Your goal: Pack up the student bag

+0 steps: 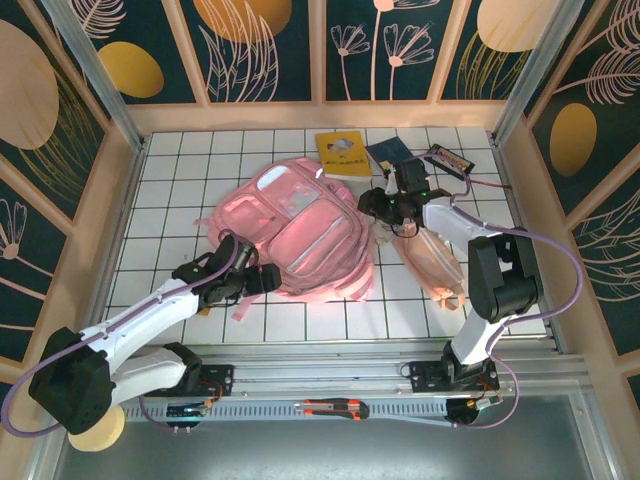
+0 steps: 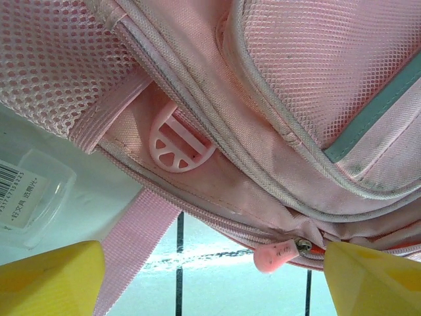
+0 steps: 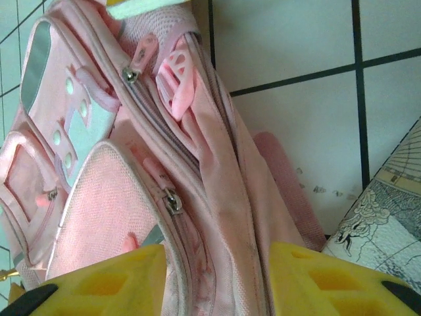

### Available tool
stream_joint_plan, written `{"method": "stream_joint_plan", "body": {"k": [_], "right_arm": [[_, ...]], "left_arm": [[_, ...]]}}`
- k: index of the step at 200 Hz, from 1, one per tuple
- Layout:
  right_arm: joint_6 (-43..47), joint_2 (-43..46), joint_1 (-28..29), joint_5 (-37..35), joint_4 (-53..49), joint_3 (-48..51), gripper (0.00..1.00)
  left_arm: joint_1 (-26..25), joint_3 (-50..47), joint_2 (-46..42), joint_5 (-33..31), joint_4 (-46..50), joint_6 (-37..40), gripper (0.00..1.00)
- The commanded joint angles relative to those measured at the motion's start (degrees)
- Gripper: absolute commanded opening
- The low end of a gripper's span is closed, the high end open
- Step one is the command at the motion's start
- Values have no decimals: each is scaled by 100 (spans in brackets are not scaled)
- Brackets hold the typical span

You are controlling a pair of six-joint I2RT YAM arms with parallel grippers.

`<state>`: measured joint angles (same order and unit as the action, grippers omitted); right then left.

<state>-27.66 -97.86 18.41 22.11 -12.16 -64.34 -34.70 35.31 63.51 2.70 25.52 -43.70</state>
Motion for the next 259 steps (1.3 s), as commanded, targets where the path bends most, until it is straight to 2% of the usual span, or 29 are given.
{"method": "stream_joint_plan", "body": {"k": [1, 55, 96, 128, 159, 192, 213, 259], "right_arm": [[-96, 255, -19, 314, 38, 298, 49], [-259, 660, 237, 624, -354, 759, 61], [-598, 868, 443, 750, -59, 1308, 64], [-640, 805, 544, 752, 4, 1296, 64], [-542, 865, 546, 529, -94, 1216, 64], [-398, 1159, 552, 87, -243, 1193, 62], [-388, 1201, 558, 132, -251, 1230, 61], [-556, 1178, 632, 356, -67, 1441, 60]], "left_arm": [[44, 138, 36, -79, 51, 98, 86], [43, -67, 92, 214, -273, -99, 83], [43, -183, 248, 496, -742, -56, 78], [44, -120, 618, 686, -965, -166, 74], [48, -304, 600, 737, -979, -624, 72], [104, -708, 350, 1061, -1230, -1668, 70], [224, -1159, 127, 1372, -1874, -2337, 66], [543, -1573, -128, 1549, -2462, -2738, 61]]}}
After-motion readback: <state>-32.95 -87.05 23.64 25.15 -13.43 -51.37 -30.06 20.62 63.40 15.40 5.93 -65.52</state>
